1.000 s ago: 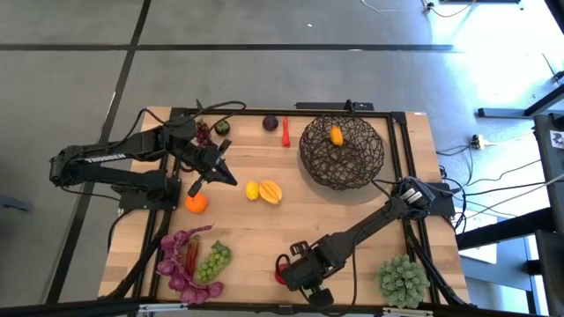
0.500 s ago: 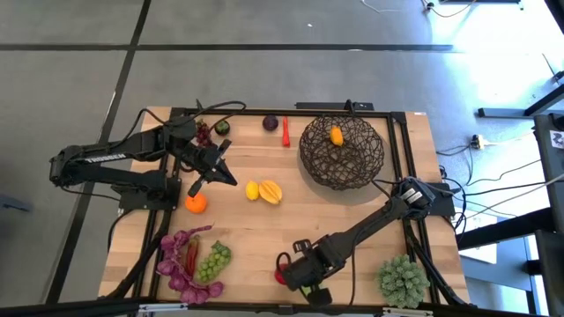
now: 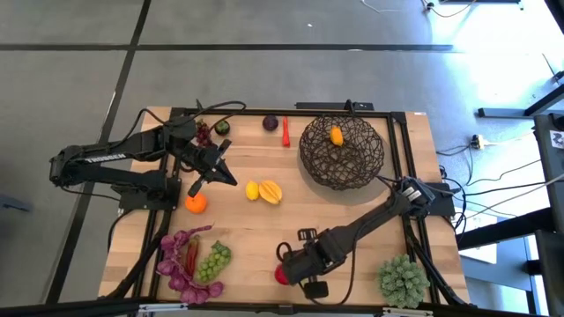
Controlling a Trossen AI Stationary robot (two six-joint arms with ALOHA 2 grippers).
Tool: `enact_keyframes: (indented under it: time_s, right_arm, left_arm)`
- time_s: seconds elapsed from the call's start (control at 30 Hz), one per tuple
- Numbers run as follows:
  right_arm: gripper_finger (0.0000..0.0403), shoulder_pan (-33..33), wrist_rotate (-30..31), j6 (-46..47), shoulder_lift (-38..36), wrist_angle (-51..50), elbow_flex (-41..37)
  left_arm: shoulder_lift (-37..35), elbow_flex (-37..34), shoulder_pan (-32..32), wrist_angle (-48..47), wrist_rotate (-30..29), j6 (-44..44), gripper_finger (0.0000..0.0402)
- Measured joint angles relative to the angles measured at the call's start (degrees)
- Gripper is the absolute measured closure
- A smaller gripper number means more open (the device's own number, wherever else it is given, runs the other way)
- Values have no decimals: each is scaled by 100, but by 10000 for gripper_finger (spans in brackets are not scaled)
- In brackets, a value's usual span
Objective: Build produce basket
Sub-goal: Put the green pear into the black wire basket
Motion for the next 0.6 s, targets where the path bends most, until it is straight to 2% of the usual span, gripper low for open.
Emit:
enact_keyframes:
  time_s: [0.27,0.4,0.6]
  right_arm:
    - [403,-214,589,663,-10,-803,821]
    - [403,-385,1155,1018,-9,-1337,1313]
    - [403,-688,2012,1504,-9,-2079,1908]
  left_arm:
    - [0,0,0,-1,0,66,401]
    - [0,0,0,16,-18,419,401]
    - [2,0,0,36,-295,503,401]
